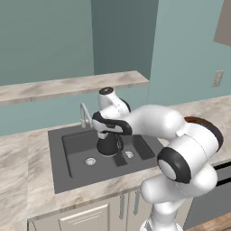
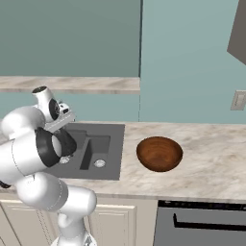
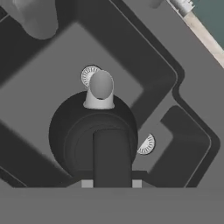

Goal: Place the kettle in the left basin and the bowl in the right basin of the sink.

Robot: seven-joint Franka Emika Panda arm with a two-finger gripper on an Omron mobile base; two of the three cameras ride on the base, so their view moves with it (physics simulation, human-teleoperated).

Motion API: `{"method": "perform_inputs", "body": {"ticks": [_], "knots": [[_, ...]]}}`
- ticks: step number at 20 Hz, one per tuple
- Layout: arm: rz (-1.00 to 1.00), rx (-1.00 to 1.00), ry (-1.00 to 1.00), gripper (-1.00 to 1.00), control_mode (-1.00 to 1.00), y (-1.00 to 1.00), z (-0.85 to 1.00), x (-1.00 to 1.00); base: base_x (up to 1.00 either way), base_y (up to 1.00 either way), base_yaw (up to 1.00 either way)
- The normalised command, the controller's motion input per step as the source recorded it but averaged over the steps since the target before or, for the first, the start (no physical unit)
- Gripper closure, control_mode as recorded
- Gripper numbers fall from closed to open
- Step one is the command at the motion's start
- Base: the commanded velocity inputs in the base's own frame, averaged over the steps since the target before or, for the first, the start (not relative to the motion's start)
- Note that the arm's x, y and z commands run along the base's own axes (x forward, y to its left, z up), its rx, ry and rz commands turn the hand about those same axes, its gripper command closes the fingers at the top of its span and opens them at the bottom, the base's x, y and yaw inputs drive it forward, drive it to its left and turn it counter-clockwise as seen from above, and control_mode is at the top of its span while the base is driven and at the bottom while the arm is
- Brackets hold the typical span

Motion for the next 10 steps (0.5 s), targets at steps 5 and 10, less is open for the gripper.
{"method": "perform_inputs", "body": {"ticks": [5,10], "knots": [[-0.04,-0.01,-0.09,1.00,-1.00,0.23,-0.22,0.14,0.00,0.00,0.00],[-0.04,0.00,-0.04,1.00,-1.00,0.11,-0.24,0.02,0.00,0.00,0.00]]}}
